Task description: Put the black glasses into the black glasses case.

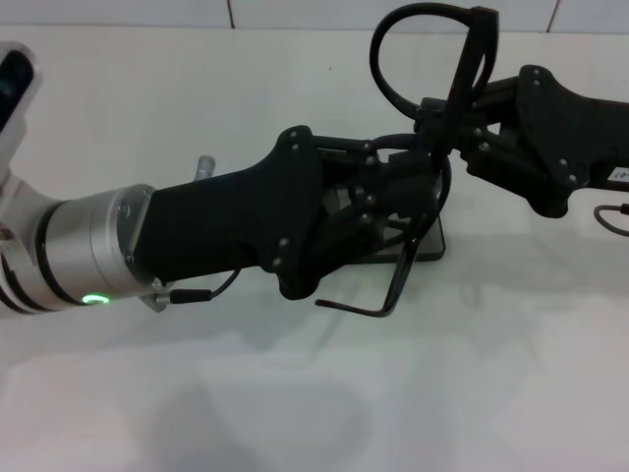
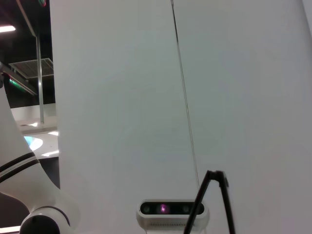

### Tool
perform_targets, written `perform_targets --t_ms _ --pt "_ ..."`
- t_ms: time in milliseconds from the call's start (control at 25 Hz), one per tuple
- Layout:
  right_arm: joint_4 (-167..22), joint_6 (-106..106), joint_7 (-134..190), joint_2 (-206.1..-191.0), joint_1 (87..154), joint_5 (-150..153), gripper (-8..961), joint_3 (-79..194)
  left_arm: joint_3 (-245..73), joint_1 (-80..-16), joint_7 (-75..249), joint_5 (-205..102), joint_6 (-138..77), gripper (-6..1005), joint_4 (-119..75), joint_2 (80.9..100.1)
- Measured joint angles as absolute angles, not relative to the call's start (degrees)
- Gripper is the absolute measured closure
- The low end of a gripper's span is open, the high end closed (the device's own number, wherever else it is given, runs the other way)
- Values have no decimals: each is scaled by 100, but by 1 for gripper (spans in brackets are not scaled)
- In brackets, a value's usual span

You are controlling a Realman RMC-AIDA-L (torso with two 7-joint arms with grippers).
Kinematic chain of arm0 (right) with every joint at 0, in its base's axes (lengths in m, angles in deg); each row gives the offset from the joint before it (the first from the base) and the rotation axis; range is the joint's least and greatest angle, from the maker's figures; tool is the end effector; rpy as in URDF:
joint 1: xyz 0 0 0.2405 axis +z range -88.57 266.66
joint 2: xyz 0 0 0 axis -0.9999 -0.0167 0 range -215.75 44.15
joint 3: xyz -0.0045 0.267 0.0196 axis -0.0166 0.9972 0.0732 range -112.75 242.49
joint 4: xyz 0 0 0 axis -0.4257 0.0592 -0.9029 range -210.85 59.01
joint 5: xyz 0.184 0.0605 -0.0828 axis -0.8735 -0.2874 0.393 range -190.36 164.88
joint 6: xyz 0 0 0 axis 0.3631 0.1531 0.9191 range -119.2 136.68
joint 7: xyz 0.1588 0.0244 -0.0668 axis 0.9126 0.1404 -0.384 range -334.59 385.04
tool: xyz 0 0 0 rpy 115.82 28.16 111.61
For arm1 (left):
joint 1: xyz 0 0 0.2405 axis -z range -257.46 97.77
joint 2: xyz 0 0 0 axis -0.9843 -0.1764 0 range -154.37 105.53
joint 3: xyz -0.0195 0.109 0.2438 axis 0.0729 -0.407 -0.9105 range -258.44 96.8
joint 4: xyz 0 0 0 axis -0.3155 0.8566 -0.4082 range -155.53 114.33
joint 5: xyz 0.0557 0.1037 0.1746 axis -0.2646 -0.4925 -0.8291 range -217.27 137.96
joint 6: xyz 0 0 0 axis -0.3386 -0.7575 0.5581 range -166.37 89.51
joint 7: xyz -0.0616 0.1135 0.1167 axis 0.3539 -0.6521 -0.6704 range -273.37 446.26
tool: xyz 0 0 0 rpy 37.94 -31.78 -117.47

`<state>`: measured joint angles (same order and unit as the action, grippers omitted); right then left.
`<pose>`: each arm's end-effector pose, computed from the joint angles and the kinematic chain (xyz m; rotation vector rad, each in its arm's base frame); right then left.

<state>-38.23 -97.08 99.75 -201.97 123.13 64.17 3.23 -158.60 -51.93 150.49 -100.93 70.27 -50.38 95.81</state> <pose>0.1405 0.3264 0.0023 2.7710 -0.0626 -1.4203 -0.1468 0.2735 -0.0376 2.5606 0.1303 1.6648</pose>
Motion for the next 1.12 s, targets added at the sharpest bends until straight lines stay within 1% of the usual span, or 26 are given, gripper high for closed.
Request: perform_targets --t_ms 1120 --pt "-3858 -9650 9913 -20191 12332 6286 881 178 -15860 -5184 15034 -10039 6747 871 -4995 9590"
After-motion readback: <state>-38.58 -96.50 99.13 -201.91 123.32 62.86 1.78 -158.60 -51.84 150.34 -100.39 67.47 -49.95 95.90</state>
